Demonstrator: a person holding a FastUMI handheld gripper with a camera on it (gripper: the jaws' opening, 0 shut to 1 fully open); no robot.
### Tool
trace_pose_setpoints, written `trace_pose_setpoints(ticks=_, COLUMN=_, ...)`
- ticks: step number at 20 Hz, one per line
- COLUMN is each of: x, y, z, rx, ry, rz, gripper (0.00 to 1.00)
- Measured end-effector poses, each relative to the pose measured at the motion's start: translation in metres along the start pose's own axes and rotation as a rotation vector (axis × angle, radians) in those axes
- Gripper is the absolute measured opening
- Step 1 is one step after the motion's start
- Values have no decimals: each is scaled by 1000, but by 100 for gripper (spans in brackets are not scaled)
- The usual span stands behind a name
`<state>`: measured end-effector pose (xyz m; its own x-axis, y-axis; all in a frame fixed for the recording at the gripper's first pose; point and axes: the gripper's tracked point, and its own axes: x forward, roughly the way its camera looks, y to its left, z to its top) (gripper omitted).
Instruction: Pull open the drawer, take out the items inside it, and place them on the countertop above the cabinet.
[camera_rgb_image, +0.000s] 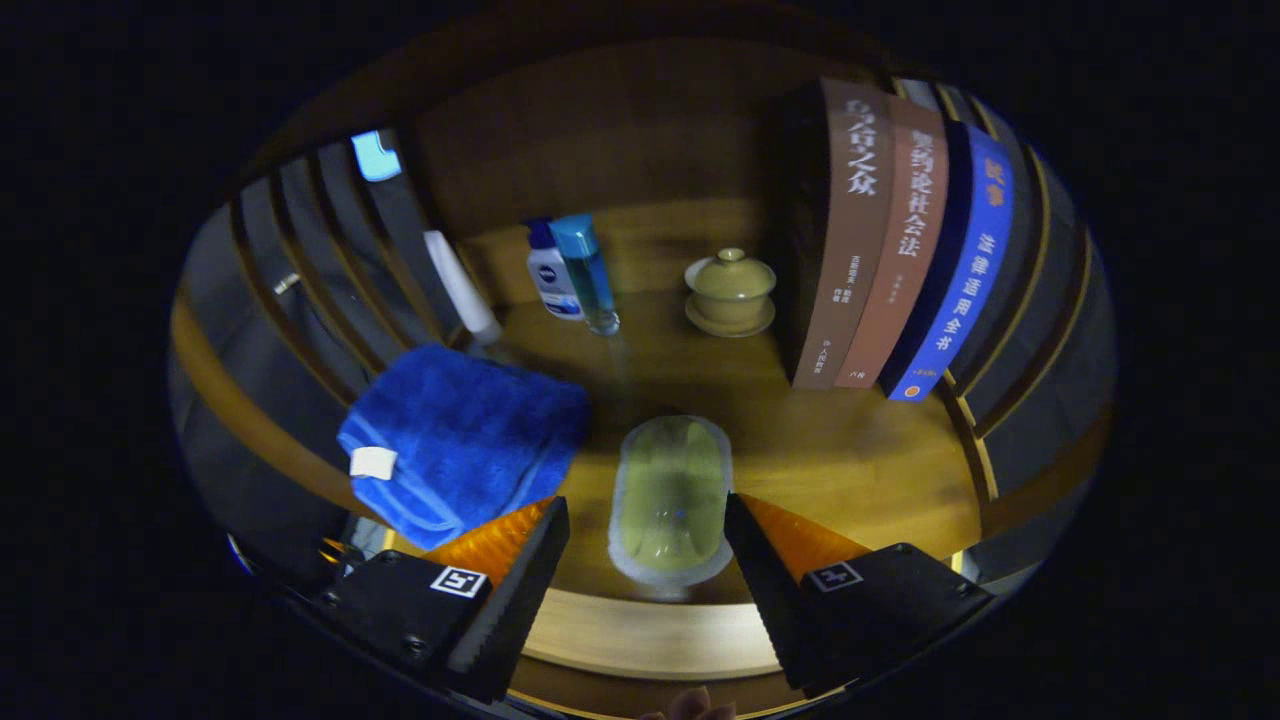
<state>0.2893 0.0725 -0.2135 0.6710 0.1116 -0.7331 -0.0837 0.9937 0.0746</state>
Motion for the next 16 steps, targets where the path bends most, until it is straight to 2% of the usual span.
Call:
trace_pose_setpoints(ticks=5, x=-59, y=3, z=-34, rx=-47, ry=-202, rz=23, gripper=100)
trace_pose_setpoints(ticks=10, x=-125, y=3, z=-72, rx=-79, ry=-437, rz=-14, gripper=100)
trace_pose_setpoints(ticks=16, x=-166, y=6, z=-135, rx=-90, ry=-567, rz=-56, gripper=99)
